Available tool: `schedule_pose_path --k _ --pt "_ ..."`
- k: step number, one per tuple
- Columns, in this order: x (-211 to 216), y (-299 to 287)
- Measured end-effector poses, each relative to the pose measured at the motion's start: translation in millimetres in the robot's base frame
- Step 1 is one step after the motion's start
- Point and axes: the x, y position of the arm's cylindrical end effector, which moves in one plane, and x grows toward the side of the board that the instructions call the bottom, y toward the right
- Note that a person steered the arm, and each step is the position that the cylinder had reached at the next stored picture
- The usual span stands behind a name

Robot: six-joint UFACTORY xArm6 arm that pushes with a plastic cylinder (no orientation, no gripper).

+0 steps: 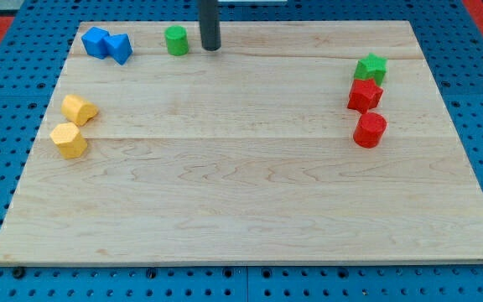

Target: Push the green blocks into the blue blocks

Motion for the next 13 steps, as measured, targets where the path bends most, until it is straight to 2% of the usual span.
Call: schedule_pose_path --k 1,2,4,5,6,7,8,9,10,12,13 --pt "3.8 -59.0" --pt "14.2 -91.7" --pt "3.3 194.4" --pt "24.1 311.9" --pt "84.7 276.4" --pt "47.6 161.7" --pt "35.6 33.4" --pt "37.5 103.7" --pt "66.1 135.7" --pt "64.1 -89.8" --pt "89.0 -24.8"
